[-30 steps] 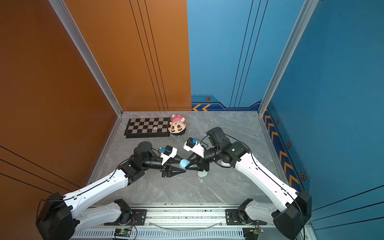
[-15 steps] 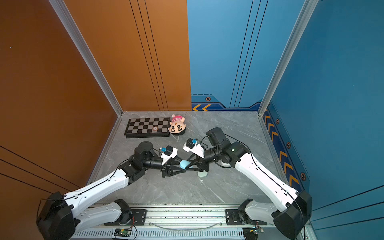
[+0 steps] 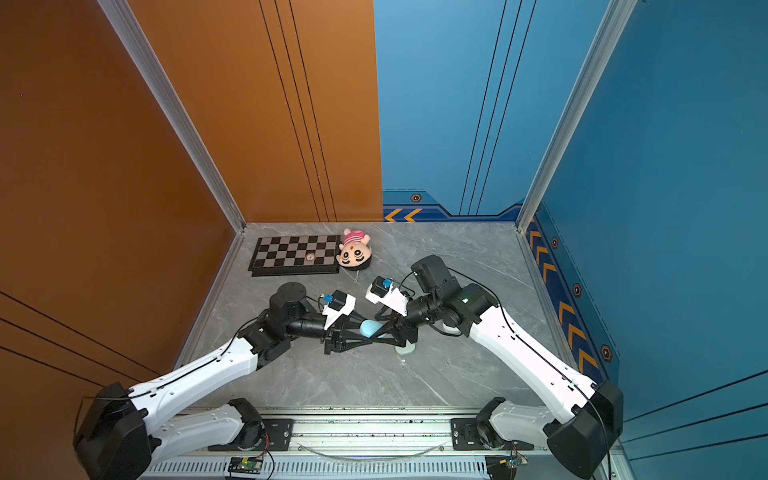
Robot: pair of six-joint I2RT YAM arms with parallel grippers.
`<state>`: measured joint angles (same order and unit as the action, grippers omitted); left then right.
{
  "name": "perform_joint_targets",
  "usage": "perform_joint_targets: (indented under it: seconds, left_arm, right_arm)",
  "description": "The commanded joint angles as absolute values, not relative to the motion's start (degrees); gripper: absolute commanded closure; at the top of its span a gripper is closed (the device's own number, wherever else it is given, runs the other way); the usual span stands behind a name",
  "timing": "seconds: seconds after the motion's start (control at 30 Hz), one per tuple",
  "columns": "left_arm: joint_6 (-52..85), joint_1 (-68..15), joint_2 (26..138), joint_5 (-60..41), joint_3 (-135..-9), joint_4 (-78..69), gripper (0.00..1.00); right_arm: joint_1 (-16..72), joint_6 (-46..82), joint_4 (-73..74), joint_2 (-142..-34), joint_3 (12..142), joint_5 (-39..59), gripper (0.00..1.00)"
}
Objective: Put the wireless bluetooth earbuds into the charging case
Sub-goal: 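Hold the case with the left gripper and bring the right gripper to its lid, then push the lid of the light blue case open with the right gripper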
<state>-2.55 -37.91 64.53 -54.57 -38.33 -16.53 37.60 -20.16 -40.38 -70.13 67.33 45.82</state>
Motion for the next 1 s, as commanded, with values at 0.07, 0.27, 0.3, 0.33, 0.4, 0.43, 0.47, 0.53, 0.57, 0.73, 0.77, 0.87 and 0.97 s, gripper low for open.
perform_joint_targets:
  seconds: [0.07, 0.27, 0.3, 0.33, 0.4, 0.43, 0.47, 0.53, 0.57, 0.73, 0.77, 0.87, 0.97]
  left_arm:
    - [-2.0, -38.1, 64.5, -56.3, -40.2, -17.4, 1.0]
    - [-1.9, -38.3, 64.6, -56.4, -40.6, -17.3, 1.0]
    - [-1.9, -38.4, 64.6, -56.5, -40.7, -17.3, 1.0]
    - [-1.9, -38.5, 64.6, -56.5, -40.7, -17.4, 1.0]
    - [-1.8, -38.5, 64.6, -56.5, -40.6, -17.3, 1.0]
    - [-1.7, -38.6, 64.5, -56.4, -40.6, -17.3, 1.0]
    - [-1.7, -38.7, 64.5, -56.6, -40.6, -17.3, 1.0]
    - [-1.6, -38.8, 64.4, -56.6, -40.5, -17.4, 1.0]
    - [-1.7, -38.8, 64.5, -56.6, -40.4, -17.3, 1.0]
    - [-1.7, -38.8, 64.2, -56.3, -40.1, -17.4, 1.0]
    - [-1.6, -38.8, 64.2, -56.3, -40.2, -17.4, 1.0]
    - [-1.3, -38.8, 64.1, -55.9, -40.1, -17.3, 1.0]
    - [-0.9, -38.7, 64.1, -55.7, -40.1, -17.4, 1.0]
  right_arm:
    - [37.2, -21.3, -39.6, -68.9, 66.3, 42.0, 0.33]
    - [36.2, -20.1, -37.3, -68.2, 65.4, 39.7, 0.32]
    - [36.0, -19.8, -36.9, -68.2, 65.2, 39.4, 0.32]
    - [35.6, -19.5, -36.4, -68.1, 65.1, 39.3, 0.32]
    - [35.3, -18.5, -35.2, -67.9, 64.9, 38.9, 0.32]
    - [35.0, -18.1, -34.6, -67.7, 64.7, 38.8, 0.32]
    - [34.7, -17.5, -33.9, -67.6, 64.6, 38.9, 0.32]
    - [34.2, -15.8, -31.8, -67.3, 64.2, 38.8, 0.32]
    - [34.0, -15.2, -31.1, -67.2, 64.1, 38.8, 0.32]
    - [33.2, -12.5, -28.1, -66.5, 63.7, 38.6, 0.32]
    - [33.2, -12.4, -27.9, -66.5, 63.7, 38.7, 0.32]
    - [33.0, -12.2, -27.9, -66.3, 63.5, 38.6, 0.33]
    - [33.0, -12.3, -27.9, -66.0, 63.1, 38.6, 0.35]
